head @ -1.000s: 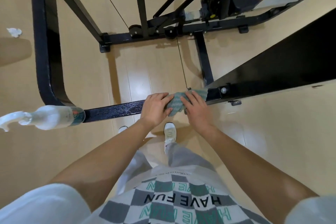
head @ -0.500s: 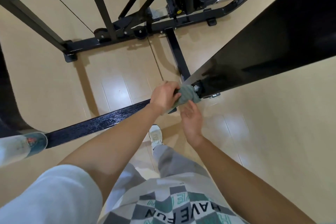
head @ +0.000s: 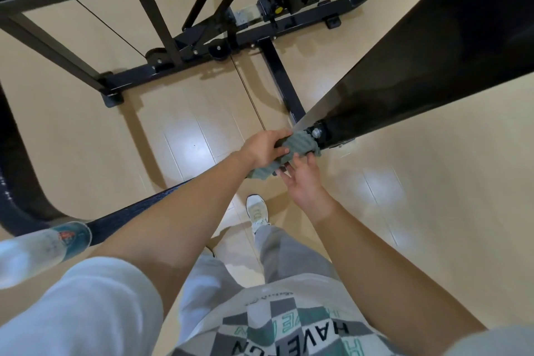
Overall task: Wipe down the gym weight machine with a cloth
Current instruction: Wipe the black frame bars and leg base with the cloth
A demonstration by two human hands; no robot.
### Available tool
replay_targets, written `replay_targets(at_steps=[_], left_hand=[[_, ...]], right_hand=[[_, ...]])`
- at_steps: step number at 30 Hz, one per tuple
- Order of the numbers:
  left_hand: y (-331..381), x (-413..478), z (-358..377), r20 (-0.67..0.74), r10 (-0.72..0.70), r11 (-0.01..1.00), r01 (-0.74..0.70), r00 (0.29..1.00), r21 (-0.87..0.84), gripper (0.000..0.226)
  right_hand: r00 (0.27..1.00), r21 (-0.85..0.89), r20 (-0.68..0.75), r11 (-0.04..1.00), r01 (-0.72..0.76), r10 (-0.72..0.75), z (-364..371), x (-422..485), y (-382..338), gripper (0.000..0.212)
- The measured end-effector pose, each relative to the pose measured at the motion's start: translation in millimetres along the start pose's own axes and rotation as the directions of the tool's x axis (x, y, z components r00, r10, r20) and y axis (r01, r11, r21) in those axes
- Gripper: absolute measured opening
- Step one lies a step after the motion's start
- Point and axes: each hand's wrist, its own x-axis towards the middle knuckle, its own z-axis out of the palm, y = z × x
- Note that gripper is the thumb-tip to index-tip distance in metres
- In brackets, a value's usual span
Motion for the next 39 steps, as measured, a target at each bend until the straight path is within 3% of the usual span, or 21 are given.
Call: replay_targets(at_steps=[8, 19, 23, 30, 33, 39], left_hand=[[-46, -72, -14, -0.060, -0.095, 0.995, 0.094, 0.994, -0.018, 0.044], [-104, -185, -19, -0.299, -0.259, 0.961, 0.277, 0.918, 0.017, 0.039], [-102, -192, -15, -0.354, -0.237, 0.962, 0.269, 0.905, 0.043, 0.037], [-69, -149, -6, -0.361, -0.136, 0.980, 0.178, 0.923, 0.086, 0.037], [-49, -122, 0, -0.348, -0.099, 0.987, 0.137, 0.932, 0.085, 0.036], [-22, -82, 14, -0.342, -0.020, 0.992, 0.060, 0.939, 0.107, 0.052]], right_hand=[[0.994, -0.027, 0.061, 0.996, -0.091, 0.092, 19, -29, 50, 0.046], [0.957, -0.130, 0.189, 0.972, -0.198, 0.220, 45, -71, 115, 0.042], [0.957, -0.132, 0.195, 0.972, -0.193, 0.216, 40, -66, 108, 0.029], [0.976, -0.089, 0.136, 0.984, -0.157, 0.168, 20, -45, 65, 0.027], [0.990, -0.143, 0.092, 0.985, -0.094, 0.107, 6, -32, 38, 0.034], [0.992, -0.185, 0.128, 0.982, 0.045, -0.021, -15, -24, -9, 0.028]])
